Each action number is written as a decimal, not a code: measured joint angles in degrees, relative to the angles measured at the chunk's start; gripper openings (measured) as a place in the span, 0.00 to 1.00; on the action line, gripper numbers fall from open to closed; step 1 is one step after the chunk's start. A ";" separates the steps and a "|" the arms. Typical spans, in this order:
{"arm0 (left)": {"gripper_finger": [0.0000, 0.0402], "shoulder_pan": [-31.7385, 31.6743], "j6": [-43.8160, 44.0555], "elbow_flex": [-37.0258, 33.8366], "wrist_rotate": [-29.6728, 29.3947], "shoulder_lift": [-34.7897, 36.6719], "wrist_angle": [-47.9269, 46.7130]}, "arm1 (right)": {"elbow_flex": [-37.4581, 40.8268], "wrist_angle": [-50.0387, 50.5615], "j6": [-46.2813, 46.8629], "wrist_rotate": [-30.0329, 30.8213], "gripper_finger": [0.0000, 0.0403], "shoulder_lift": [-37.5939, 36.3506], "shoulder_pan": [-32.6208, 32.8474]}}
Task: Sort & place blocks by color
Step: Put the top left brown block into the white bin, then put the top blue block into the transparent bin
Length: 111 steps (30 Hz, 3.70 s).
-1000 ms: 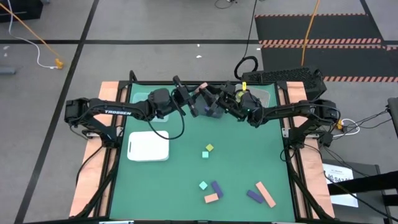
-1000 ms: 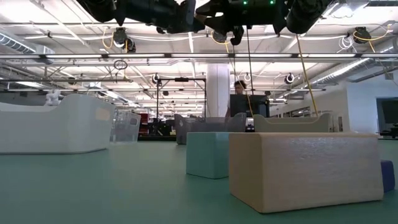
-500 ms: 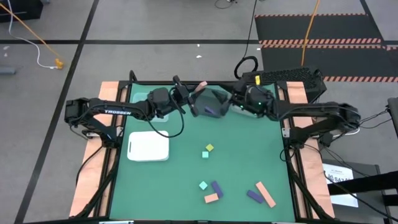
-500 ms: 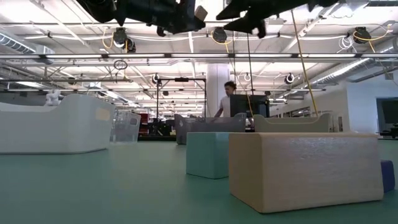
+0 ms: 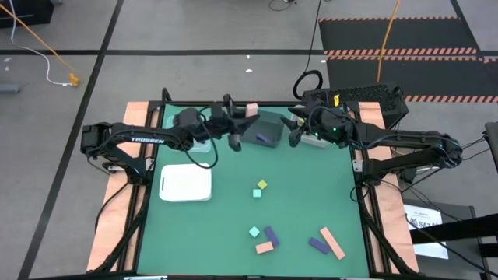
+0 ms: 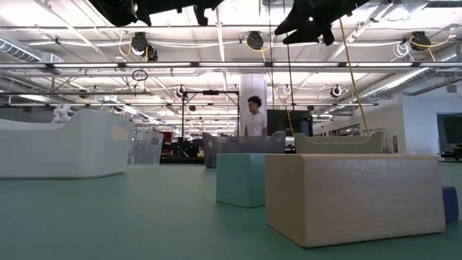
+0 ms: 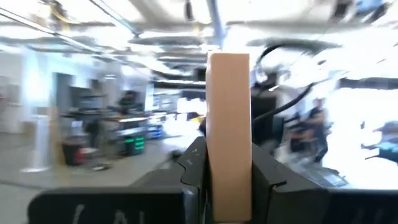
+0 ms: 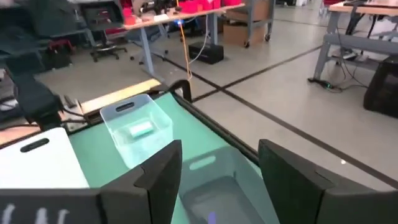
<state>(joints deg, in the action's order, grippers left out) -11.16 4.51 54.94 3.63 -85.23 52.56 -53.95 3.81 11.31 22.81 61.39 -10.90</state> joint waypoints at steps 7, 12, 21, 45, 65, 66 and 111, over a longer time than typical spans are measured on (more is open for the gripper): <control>0.15 1.23 5.33 0.00 4.07 0.00 0.93 | 0.00 2.18 0.00 -0.04 0.50 0.34 0.00; 0.15 2.34 6.07 0.02 4.33 0.51 -5.30 | 0.00 2.31 0.00 -0.04 0.50 0.33 0.00; 0.15 2.21 18.61 0.02 5.54 9.26 -48.12 | 0.00 6.21 5.09 -0.40 0.50 0.35 0.00; 0.15 18.73 49.60 -7.20 1.66 19.14 -111.74 | 16.52 -6.82 18.45 -9.59 0.50 1.29 10.55; 0.36 19.09 60.47 -11.47 10.84 19.71 -101.75 | 18.91 -25.14 6.84 -18.13 0.50 15.87 12.74; 0.36 19.09 61.01 -11.47 11.31 19.82 -99.97 | 16.96 -22.67 5.88 -18.65 0.50 17.16 13.01; 0.36 23.46 54.96 -11.43 3.66 21.92 -38.63 | 10.51 -38.53 1.55 -15.53 0.28 46.20 20.76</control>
<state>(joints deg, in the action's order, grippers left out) 12.29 59.47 43.51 7.29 -63.31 13.93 -43.44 -34.72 12.86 7.27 107.59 9.87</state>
